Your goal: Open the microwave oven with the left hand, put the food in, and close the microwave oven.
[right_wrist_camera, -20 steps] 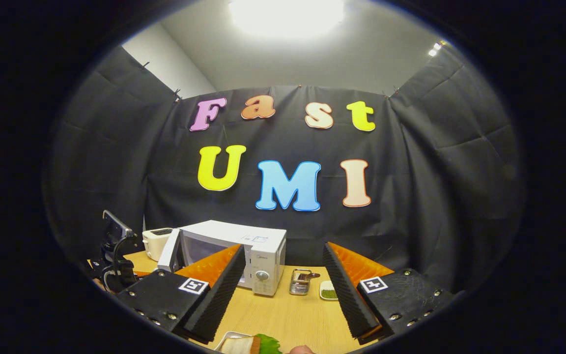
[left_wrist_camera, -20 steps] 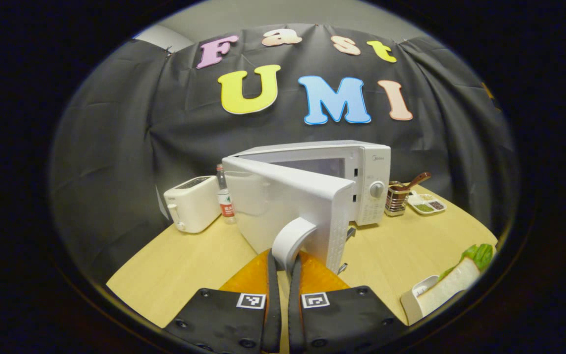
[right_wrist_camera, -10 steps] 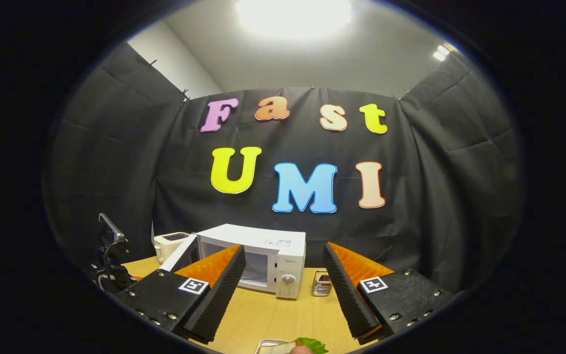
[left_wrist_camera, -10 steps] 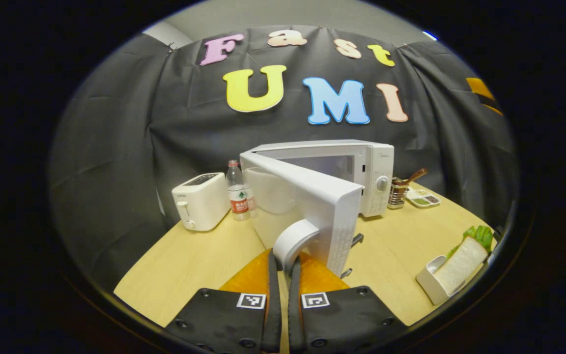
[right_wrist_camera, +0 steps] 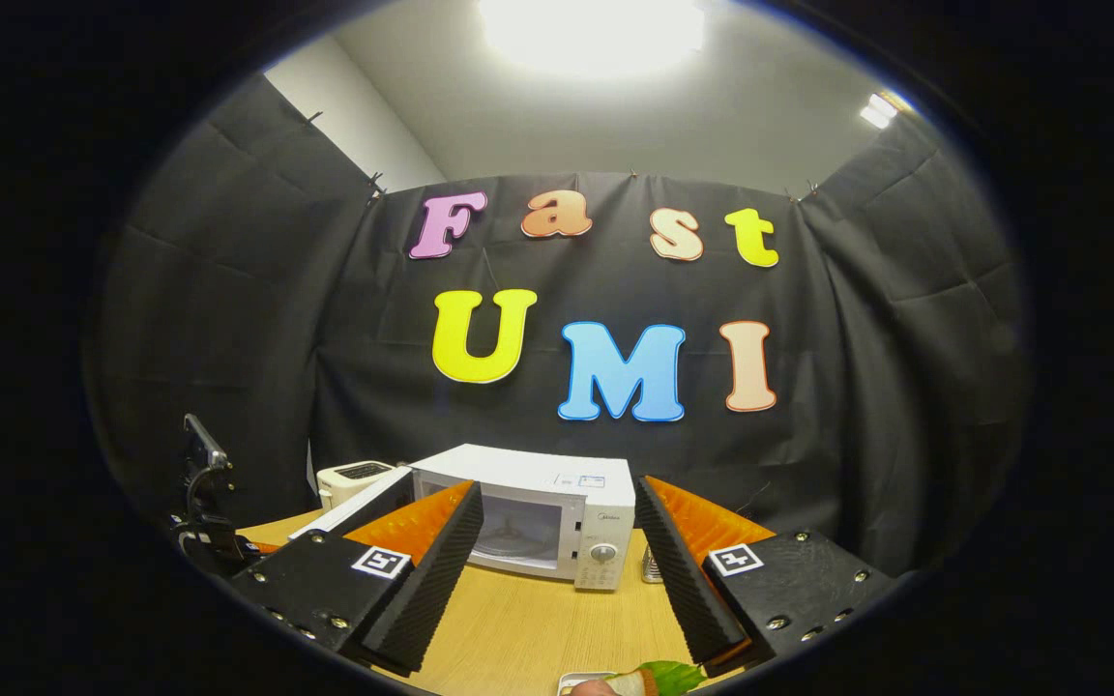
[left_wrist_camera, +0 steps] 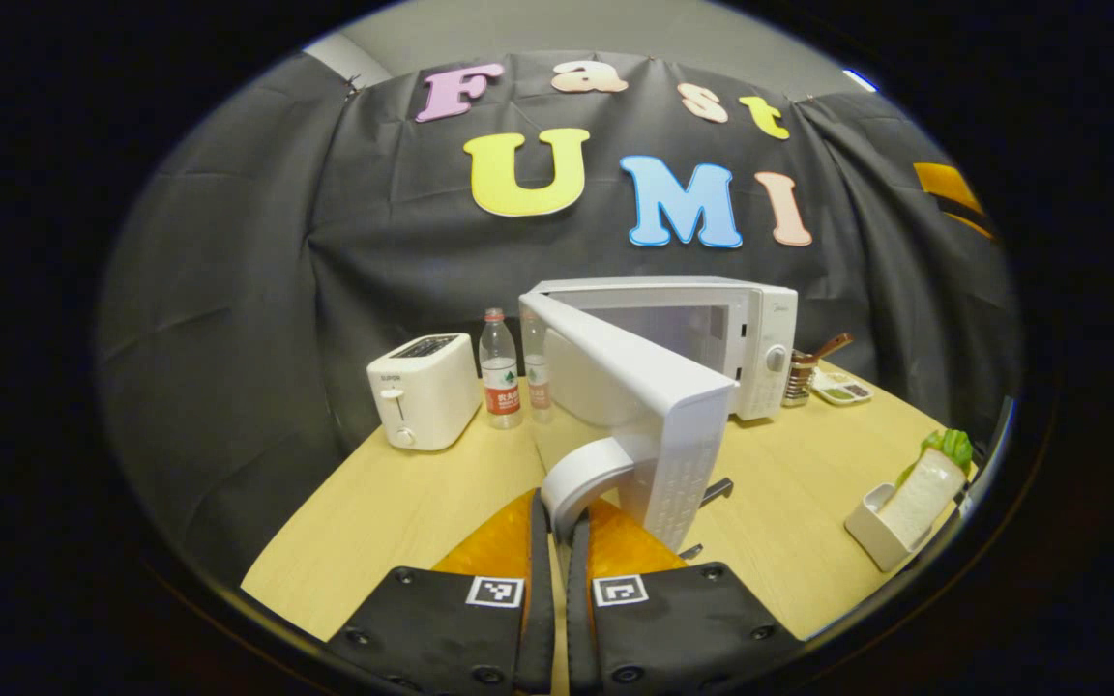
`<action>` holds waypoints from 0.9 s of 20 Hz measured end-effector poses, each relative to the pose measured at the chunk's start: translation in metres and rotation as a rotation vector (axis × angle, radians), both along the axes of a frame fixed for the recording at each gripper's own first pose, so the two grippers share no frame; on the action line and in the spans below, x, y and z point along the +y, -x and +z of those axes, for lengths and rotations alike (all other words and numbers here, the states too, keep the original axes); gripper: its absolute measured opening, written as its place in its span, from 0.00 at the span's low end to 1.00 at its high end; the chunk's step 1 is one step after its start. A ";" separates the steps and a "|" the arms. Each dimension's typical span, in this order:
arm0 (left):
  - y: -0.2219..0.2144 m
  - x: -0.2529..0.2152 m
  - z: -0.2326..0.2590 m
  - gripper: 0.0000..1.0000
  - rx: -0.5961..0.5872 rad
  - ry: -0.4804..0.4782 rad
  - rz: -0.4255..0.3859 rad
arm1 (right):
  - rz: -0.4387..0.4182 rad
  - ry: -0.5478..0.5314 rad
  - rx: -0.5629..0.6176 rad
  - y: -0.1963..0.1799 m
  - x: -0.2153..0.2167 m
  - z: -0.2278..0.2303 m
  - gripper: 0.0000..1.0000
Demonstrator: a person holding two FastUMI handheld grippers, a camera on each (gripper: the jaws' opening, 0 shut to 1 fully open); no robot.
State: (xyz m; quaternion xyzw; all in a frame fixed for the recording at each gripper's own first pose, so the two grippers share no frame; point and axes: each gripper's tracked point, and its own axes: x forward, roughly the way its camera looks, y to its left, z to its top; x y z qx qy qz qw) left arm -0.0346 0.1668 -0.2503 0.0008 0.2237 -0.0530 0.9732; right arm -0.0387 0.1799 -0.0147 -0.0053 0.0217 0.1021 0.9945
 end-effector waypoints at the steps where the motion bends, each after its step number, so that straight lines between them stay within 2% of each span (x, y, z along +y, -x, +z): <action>1: 0.001 0.004 -0.001 0.12 0.002 0.003 -0.004 | 0.002 0.003 -0.001 0.000 0.005 0.001 0.96; 5: 0.001 0.016 -0.001 0.12 0.001 0.012 -0.024 | 0.009 0.021 -0.004 0.003 0.020 0.002 0.96; 8: 0.004 0.026 -0.003 0.15 0.016 0.052 -0.002 | 0.028 0.038 0.003 0.004 0.031 0.002 0.96; 10: 0.012 0.035 -0.001 0.20 0.019 0.059 0.027 | 0.043 0.034 -0.011 0.005 0.036 0.007 0.96; 13: 0.031 0.053 0.003 0.24 0.008 0.005 0.090 | 0.064 0.014 -0.013 0.005 0.036 0.007 0.96; 16: 0.045 0.069 0.012 0.24 0.012 -0.003 0.175 | 0.074 -0.017 0.001 0.002 0.026 0.005 0.96; 18: 0.055 0.076 0.029 0.54 -0.015 -0.003 0.229 | 0.078 -0.021 0.018 0.000 0.014 0.002 0.96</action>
